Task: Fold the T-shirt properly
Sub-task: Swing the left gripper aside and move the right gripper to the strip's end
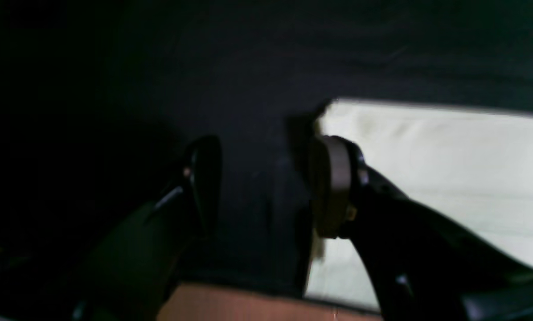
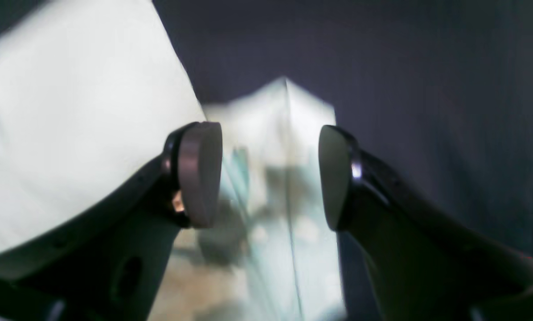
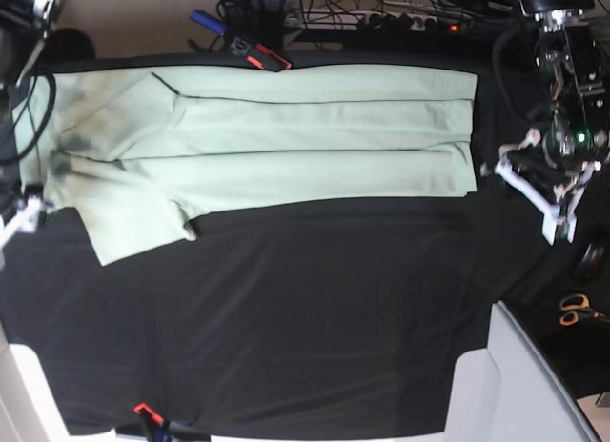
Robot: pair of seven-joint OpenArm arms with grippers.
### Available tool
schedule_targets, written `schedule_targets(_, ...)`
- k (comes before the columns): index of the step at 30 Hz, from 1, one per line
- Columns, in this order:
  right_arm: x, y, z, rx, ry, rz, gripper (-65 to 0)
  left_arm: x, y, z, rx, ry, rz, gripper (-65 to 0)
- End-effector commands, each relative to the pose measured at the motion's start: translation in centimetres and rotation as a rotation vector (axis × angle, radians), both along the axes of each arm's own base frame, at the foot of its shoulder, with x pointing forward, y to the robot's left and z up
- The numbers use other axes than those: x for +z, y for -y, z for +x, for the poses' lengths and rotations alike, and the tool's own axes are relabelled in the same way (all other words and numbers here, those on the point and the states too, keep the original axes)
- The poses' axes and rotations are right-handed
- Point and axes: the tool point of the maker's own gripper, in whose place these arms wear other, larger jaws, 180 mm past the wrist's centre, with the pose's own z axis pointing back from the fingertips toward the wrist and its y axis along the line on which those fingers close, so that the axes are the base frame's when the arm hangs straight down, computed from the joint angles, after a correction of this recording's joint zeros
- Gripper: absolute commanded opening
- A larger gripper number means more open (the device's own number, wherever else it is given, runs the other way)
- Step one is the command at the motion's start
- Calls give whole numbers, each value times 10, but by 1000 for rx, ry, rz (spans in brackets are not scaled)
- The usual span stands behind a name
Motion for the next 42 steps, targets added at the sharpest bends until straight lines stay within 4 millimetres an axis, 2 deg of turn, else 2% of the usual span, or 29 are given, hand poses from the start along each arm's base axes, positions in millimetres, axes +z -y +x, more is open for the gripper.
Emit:
schedule_targets(1,10,-3,22,33,45,-6,-318,4,-4,-3,-2,7,20,-339)
schedule_targets(5,-13,-28,55,152,8,12,-318,-12,-7,-32,-15,-24,37,-344)
schedule_targets(6,-19,-33,61,165,3,25,-318,-13,-12,-40,-10,-20,46,-364)
schedule_targets(8,-28,-40,69,171,5,49,-318,-14,-24,-56,16,-13,65,-450)
schedule_targets(10,-33,-44,76,173,8,69,-312,-14,-33,-67,41,-9,78,-568)
schedule_targets(11,-35,-46,80,175,8,78,-293,-13,-39,-73,54,-10,86,-628)
schedule_targets(12,-36,-48,84,176,10,85,-266,-13,-42,-77,62,-12,92,-650)
schedule_targets(15,-40,-55,94,185,11,100,-199,-13,-47,-84,75,-21,101,-650)
schedule_targets(20,-48,-64,103,194,6,121,-193,-13,-47,-87,72,-28,102,-650)
schedule_targets(26,-74,-82,94,197,-19,160,-199,-14,-46,-85,73,-25,99,-650)
schedule_targets(28,-76,-84,93,191,-13,167,-252,-14,-47,-86,74,-26,99,-650)
schedule_targets(29,-76,-84,93,192,-9,166,-315,-14,-47,-86,74,-26,99,-650)
schedule_targets(31,-76,-85,93,193,-8,168,-463,-14,-47,-86,74,-26,99,-650)
schedule_targets(33,-76,-85,93,193,-8,168,-638,-14,-47,-86,74,-26,99,-650)
schedule_targets(42,-69,-82,97,207,5,150,-650,-14,-46,-83,72,-21,97,-650)
